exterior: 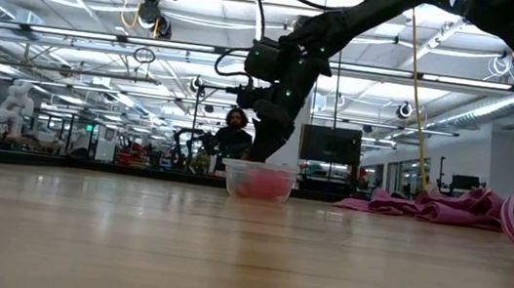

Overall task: Pick and placing Produce into tupperware
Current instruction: Put the purple onion into the transparent bin

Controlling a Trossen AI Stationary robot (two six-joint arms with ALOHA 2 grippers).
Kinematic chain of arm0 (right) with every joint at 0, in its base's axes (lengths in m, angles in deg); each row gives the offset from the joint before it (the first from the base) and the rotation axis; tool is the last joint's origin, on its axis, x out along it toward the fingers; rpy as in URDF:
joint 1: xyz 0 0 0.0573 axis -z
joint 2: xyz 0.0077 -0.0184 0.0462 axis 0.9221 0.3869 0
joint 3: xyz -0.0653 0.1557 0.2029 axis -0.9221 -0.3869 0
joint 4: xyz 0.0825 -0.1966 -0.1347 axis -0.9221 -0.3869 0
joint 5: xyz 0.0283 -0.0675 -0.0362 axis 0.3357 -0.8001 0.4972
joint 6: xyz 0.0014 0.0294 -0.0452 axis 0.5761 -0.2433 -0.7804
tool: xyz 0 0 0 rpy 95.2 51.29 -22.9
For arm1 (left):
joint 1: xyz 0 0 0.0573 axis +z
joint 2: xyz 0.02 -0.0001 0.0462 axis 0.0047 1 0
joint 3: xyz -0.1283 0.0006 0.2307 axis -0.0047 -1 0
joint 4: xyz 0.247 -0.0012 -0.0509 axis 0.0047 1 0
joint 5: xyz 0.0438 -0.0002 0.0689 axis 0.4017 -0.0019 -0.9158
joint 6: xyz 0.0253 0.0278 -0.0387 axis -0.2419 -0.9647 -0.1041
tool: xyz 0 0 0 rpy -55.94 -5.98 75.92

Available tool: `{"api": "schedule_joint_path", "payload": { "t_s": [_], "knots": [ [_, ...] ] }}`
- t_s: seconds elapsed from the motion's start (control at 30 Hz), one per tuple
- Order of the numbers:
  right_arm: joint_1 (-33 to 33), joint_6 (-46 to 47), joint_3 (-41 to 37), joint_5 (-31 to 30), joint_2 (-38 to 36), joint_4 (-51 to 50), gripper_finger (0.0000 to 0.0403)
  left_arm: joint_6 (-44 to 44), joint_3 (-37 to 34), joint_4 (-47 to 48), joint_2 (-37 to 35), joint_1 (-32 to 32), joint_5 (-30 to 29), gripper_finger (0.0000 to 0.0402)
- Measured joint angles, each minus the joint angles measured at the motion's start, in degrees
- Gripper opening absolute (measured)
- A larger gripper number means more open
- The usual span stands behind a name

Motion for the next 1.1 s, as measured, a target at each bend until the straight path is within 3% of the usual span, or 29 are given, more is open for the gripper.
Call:
{"api": "schedule_joint_path", "payload": {
  "t_s": [0.37,0.53,0.73,0.9,1.1],
  "knots": [
    [-1.00,0.94,-0.02,-2.99,-9.24,-6.30,0.0196,1.43,0.00,0.05,0.00,-0.14,0.43,0.0225],
    [-3.40,13.14,0.07,-2.76,-17.68,-18.59,0.0196,3.24,0.00,0.68,0.02,-0.90,3.13,0.0225],
    [-12.15,25.80,0.07,-2.50,-26.40,-35.66,0.0196,7.14,0.00,0.78,0.02,-3.38,3.74,0.0225],
    [-21.81,35.71,0.04,-2.60,-31.73,-39.35,0.0196,10.53,-2.07,-0.48,0.04,-7.78,7.63,0.0225],
    [-30.15,45.74,0.00,-2.94,-35.30,-42.94,0.0196,13.53,-11.35,-8.09,0.07,-16.27,10.14,0.0225]
  ]
}}
